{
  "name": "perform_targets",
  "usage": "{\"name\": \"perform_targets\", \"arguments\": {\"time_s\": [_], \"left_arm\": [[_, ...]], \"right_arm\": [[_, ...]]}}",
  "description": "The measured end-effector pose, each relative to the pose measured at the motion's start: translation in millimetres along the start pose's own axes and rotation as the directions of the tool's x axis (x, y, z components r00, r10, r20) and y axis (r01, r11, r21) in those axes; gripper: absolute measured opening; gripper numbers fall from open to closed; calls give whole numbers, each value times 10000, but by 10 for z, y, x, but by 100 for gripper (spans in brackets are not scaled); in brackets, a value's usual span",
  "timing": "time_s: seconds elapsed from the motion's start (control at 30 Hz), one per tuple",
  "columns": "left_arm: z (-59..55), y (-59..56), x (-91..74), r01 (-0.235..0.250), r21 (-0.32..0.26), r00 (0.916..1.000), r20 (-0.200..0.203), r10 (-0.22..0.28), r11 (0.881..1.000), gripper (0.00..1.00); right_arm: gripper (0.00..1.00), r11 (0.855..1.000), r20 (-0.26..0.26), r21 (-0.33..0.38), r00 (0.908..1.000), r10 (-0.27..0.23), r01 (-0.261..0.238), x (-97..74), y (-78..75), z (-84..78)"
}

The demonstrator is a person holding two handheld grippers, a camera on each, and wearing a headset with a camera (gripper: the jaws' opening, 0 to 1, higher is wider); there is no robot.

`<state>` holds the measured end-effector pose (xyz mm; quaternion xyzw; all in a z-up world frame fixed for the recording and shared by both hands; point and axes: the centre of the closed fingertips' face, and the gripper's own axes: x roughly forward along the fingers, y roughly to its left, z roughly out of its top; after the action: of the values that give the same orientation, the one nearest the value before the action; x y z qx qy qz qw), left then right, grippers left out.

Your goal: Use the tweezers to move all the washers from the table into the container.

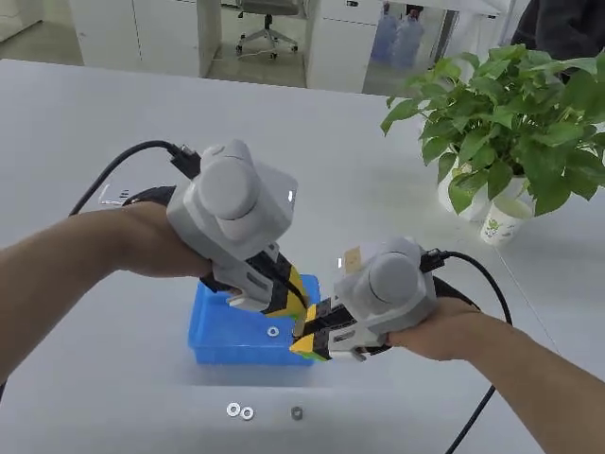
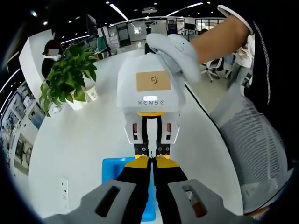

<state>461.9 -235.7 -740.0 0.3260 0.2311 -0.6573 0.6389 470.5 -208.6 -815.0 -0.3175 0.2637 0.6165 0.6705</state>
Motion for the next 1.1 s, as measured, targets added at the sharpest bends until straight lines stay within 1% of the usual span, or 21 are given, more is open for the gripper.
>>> {"name": "perform_targets", "arguments": {"time_s": [0.13,0.4,0.77,1.0,1.1], "left_arm": [[-11,-63,53,123,70,9999,-24,-123,9999,5],[-43,-145,123,270,183,9996,-17,-270,9995,5],[-140,-330,262,697,465,9976,-54,-695,9965,6],[-201,-389,345,917,503,9958,-113,-913,9945,6],[-213,-407,370,983,464,9951,-111,-979,9941,6]], "right_arm": [[11,9999,9,142,10000,12,-13,13,70,-48],[11,9997,-34,234,10000,-11,12,42,181,-117],[12,9992,-40,410,10000,36,-35,157,359,-231],[12,9992,-182,398,9998,45,-38,222,423,-312],[12,9988,-183,497,9998,58,-48,239,442,-342]]}}
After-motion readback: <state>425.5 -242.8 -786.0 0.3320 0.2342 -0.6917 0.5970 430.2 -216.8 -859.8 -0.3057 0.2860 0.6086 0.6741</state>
